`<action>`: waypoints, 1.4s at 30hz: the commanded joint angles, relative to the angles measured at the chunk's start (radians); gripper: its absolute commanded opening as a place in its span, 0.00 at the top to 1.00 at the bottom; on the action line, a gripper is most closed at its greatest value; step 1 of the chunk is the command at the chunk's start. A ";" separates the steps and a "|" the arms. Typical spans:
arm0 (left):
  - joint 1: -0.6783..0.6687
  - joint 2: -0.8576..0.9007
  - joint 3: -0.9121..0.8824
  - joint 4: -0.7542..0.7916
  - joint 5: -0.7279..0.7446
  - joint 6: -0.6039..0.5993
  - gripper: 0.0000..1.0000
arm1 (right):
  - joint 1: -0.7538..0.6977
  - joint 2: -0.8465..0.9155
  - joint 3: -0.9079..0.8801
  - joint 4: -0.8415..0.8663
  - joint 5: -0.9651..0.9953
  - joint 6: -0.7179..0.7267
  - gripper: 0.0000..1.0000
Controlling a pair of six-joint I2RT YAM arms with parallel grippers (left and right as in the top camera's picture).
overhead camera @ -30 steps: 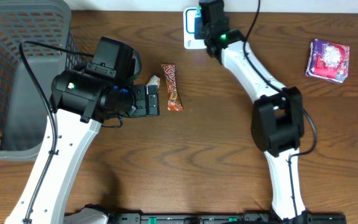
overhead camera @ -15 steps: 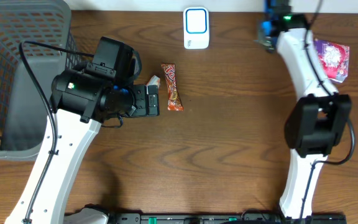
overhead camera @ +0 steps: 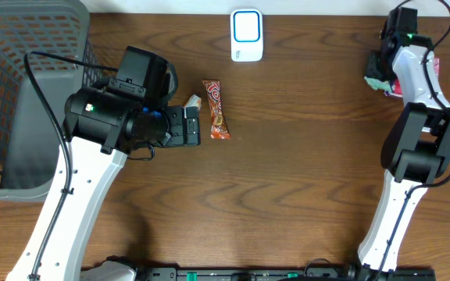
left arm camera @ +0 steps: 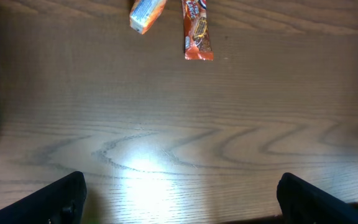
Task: Scan the item barcode
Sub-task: 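Carry the green pack right and drop it beside the diaper pack, then move the right gripper back left toward the red wafer bar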
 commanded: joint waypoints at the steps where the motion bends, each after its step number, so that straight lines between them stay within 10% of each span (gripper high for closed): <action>1: 0.003 -0.003 0.004 -0.003 0.005 0.006 0.02 | -0.019 0.040 0.003 -0.006 0.005 -0.021 0.99; 10: 0.003 -0.003 0.004 -0.003 0.005 0.006 0.02 | -0.045 -0.030 0.004 -0.022 0.330 -0.024 0.85; 19: 0.003 -0.003 0.004 -0.003 0.005 0.006 0.02 | 0.006 -0.176 0.004 -0.027 0.097 -0.021 0.01; 34: 0.003 -0.003 0.004 -0.003 0.005 0.006 0.02 | 0.288 -0.301 0.003 -0.163 -0.648 0.117 0.01; 42: 0.003 -0.003 0.004 -0.003 0.005 0.006 0.02 | 0.503 -0.155 0.003 -0.131 -0.631 0.141 0.01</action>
